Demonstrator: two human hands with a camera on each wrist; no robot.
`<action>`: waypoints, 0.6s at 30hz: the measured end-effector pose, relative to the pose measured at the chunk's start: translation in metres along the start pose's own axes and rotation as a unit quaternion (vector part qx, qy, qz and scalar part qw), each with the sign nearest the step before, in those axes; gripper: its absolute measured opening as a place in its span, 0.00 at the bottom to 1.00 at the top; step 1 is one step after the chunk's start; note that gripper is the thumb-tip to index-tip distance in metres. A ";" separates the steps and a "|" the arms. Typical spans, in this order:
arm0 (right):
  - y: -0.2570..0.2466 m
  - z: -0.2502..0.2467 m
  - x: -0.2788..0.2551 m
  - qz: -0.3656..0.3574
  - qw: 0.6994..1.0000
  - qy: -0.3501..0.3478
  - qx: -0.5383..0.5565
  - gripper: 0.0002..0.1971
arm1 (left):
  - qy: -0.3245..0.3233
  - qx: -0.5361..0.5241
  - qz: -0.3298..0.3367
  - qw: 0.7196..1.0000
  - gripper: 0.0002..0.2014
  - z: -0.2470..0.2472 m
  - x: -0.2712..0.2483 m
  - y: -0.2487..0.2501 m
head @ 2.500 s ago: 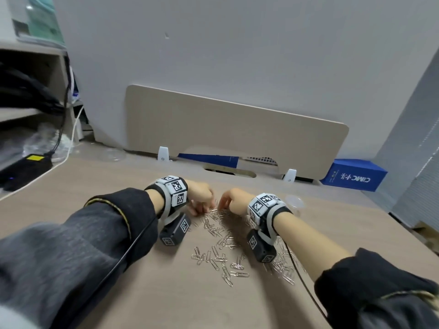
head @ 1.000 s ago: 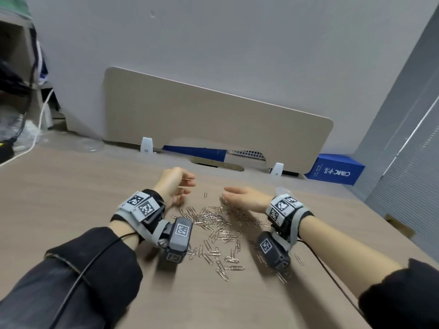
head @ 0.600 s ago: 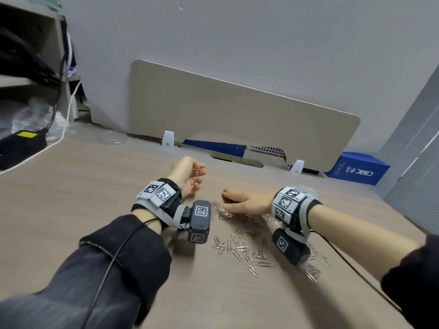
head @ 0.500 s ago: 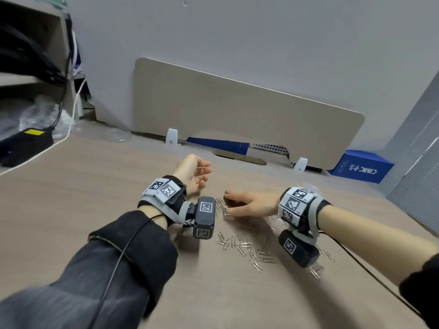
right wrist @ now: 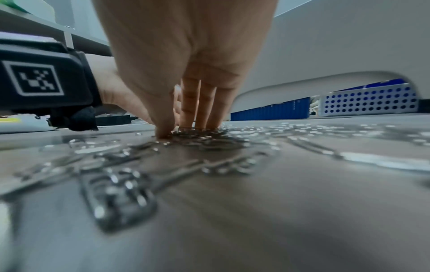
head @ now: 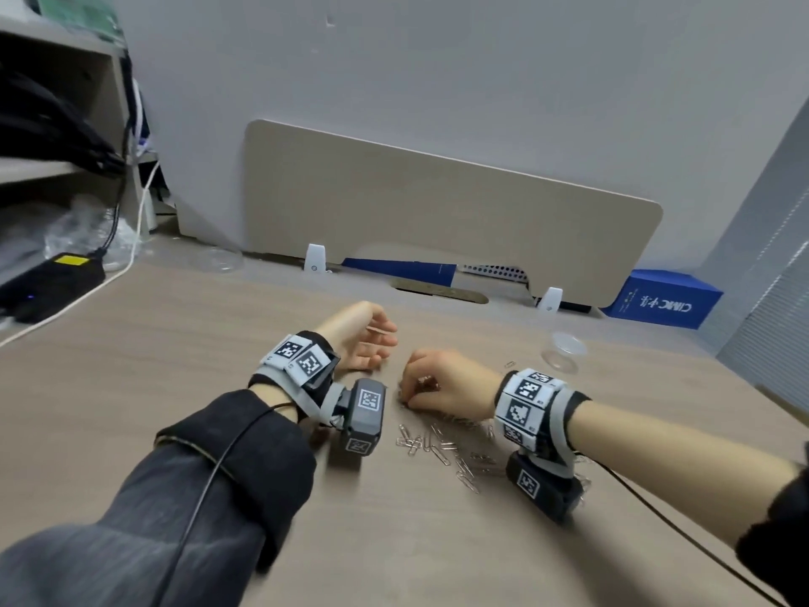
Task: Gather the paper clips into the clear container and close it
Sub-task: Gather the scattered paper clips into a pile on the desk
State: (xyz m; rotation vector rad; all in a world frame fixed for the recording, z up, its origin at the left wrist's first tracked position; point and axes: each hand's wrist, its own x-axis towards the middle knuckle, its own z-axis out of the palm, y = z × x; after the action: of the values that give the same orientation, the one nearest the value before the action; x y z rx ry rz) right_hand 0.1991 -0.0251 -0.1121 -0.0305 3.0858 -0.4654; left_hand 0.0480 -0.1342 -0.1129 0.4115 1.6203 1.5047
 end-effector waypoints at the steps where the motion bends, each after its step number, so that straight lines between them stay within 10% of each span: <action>1: 0.005 0.000 -0.007 0.010 1.000 0.018 0.006 0.05 | -0.009 0.021 -0.005 1.000 0.10 0.001 0.000 0.000; 6: 0.031 -0.031 -0.040 0.176 0.958 0.174 0.148 0.12 | -0.015 0.125 0.016 0.992 0.12 0.013 -0.013 0.003; 11: 0.079 -0.030 -0.078 0.395 0.912 0.059 0.096 0.34 | 0.011 0.224 0.075 0.972 0.15 0.038 -0.025 -0.011; 18: 0.053 -0.021 -0.061 0.371 0.922 -0.017 0.111 0.35 | -0.001 0.410 0.029 0.912 0.33 0.075 -0.011 -0.038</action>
State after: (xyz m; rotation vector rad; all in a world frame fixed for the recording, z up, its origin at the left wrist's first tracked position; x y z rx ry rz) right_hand 0.2589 0.0331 -0.1061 1.0659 2.6825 -0.7261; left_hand 0.1229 -0.1028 -0.1362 0.9165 2.2049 0.7824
